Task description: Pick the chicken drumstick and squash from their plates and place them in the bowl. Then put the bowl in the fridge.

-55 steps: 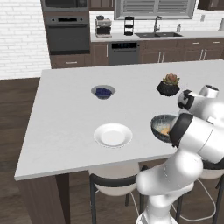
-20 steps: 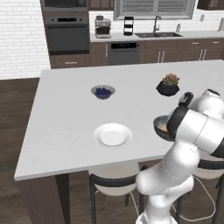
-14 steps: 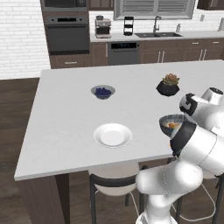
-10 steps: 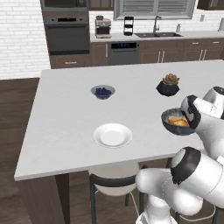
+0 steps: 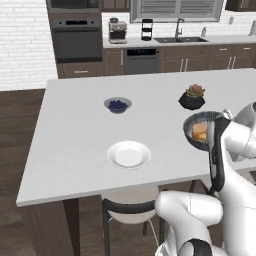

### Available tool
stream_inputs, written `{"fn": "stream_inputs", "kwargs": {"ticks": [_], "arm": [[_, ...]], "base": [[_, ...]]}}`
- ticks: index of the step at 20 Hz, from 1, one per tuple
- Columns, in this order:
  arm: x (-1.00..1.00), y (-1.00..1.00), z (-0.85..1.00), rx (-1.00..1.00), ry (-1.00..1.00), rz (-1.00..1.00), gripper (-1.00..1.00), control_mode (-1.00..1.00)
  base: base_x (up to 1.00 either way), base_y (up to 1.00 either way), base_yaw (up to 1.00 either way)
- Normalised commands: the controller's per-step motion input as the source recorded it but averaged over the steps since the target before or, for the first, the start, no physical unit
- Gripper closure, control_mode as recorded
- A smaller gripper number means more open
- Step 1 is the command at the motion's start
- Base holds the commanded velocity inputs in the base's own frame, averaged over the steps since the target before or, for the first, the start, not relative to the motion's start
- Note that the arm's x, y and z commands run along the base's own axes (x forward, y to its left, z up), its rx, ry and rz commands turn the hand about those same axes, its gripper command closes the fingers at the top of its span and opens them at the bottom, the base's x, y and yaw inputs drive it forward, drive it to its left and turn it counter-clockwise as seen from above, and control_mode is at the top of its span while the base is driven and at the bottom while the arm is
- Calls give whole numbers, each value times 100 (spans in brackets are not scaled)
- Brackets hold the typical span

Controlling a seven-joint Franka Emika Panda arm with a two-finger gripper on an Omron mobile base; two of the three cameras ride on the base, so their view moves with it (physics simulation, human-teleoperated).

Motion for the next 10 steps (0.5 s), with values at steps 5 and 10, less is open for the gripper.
{"fn": "stream_inputs", "kwargs": {"ticks": [5,10], "arm": [[-59,33,96,12,13,0,100,-100],[-85,39,56,8,0,0,100,-100]], "base": [[0,0,0],[0,0,0]]}}
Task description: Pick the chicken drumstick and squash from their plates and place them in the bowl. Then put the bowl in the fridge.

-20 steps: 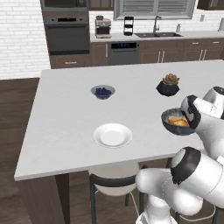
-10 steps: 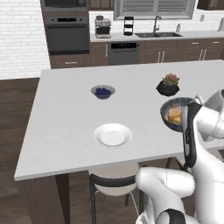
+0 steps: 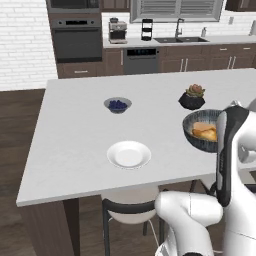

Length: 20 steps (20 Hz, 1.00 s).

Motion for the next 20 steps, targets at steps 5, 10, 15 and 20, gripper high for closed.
{"fn": "stream_inputs", "kwargs": {"ticks": [5,10,15,20], "arm": [[-15,6,12,2,0,0,100,100],[0,0,0,0,0,0,100,100],[0,0,0,0,0,0,100,100],[0,0,0,0,0,0,100,100]], "base": [[-56,3,-2],[-17,-76,-28],[0,-69,-77],[0,-37,-88]]}}
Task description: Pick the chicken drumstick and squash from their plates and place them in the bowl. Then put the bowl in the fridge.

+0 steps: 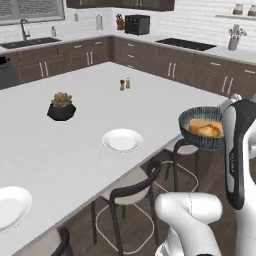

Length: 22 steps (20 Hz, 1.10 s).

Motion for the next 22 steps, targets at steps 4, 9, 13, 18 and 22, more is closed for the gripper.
{"fn": "stream_inputs", "kwargs": {"ticks": [4,9,13,18,22], "arm": [[0,0,0,0,0,0,100,100],[0,0,0,0,0,0,100,100],[0,0,0,0,0,0,100,100],[0,0,0,0,0,0,100,100],[0,0,0,0,0,0,100,100]], "base": [[0,-36,-88],[9,-55,-78],[92,-51,-53],[100,-33,-39],[100,-4,-30]]}}
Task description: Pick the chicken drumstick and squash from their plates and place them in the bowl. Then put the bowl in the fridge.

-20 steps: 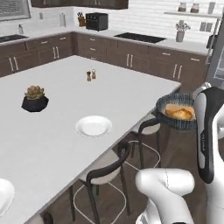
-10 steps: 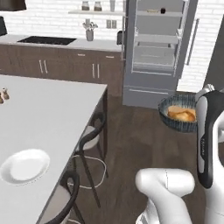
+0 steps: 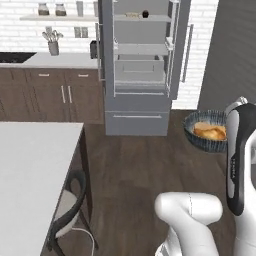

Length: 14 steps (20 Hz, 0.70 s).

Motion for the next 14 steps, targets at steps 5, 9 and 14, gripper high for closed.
{"fn": "stream_inputs", "kwargs": {"ticks": [5,9,14], "arm": [[0,0,0,0,0,0,100,100],[0,0,0,0,0,0,100,100],[0,0,0,0,0,0,100,100]], "base": [[100,-2,-10],[100,-1,-1],[100,0,-1]]}}
